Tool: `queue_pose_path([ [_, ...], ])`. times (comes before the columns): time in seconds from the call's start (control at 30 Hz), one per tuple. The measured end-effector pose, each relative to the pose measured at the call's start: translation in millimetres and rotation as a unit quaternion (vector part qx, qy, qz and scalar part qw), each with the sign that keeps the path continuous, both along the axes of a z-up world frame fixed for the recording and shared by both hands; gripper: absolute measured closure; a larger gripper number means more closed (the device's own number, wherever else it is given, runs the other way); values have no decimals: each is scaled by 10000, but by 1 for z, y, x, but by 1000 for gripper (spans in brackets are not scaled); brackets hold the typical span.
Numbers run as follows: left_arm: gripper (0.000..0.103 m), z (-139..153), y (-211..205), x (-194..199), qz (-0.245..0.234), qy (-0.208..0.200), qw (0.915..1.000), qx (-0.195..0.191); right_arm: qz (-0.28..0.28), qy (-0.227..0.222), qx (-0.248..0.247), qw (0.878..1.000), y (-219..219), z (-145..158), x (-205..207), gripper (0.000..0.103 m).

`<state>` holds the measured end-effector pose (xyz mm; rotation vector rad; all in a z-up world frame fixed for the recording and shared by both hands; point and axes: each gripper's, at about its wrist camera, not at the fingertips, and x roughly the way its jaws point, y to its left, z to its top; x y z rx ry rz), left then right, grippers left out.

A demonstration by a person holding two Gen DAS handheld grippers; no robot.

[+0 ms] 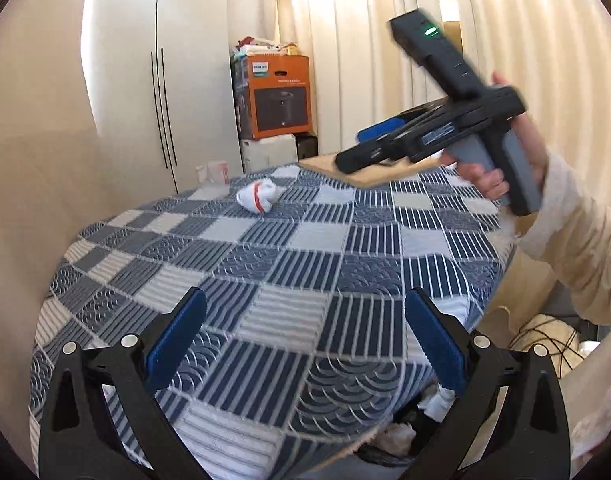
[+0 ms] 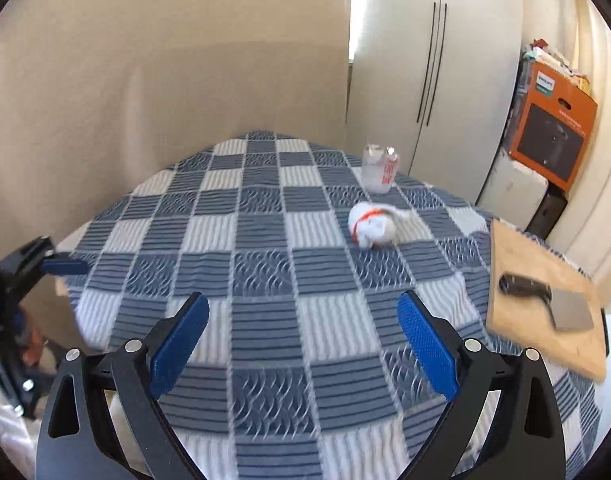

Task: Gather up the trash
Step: 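Raise both open tools back over the table, then grasp the white glove with orange band with the right tool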

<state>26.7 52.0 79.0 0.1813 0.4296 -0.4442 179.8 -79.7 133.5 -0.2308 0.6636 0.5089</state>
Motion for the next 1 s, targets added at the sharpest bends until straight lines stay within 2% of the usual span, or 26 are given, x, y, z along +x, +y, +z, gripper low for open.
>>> queue_pose_path([
  [0.13,6,9,9,17,137,-74,9998,-109,-123,336,-16,9994,11,-11,55,12],
  [0.27,6,10,19,33,68,56,9993,-351,-374,660,14,9971,16,-28,107,12],
  [0.37,6,7,27,44,220,140,9988,-420,-593,872,46,9944,17,-41,150,12],
  [0.57,6,-2,40,64,490,370,9972,-427,-773,1150,93,9903,18,-65,204,14],
  [0.6,6,-2,42,66,499,395,9970,-438,-776,1238,140,9892,19,-70,211,15],
  [0.63,6,-3,44,70,523,435,9966,-466,-777,1287,169,9885,18,-73,216,29],
  [0.73,6,-4,47,78,640,501,9955,-488,-720,1527,203,9854,19,-85,228,53],
  [0.83,6,-2,45,87,759,541,9948,-410,-658,1620,267,9842,16,-87,228,59],
  [1.0,6,3,36,102,846,628,9940,-278,-416,1597,320,9858,3,-79,205,59],
])
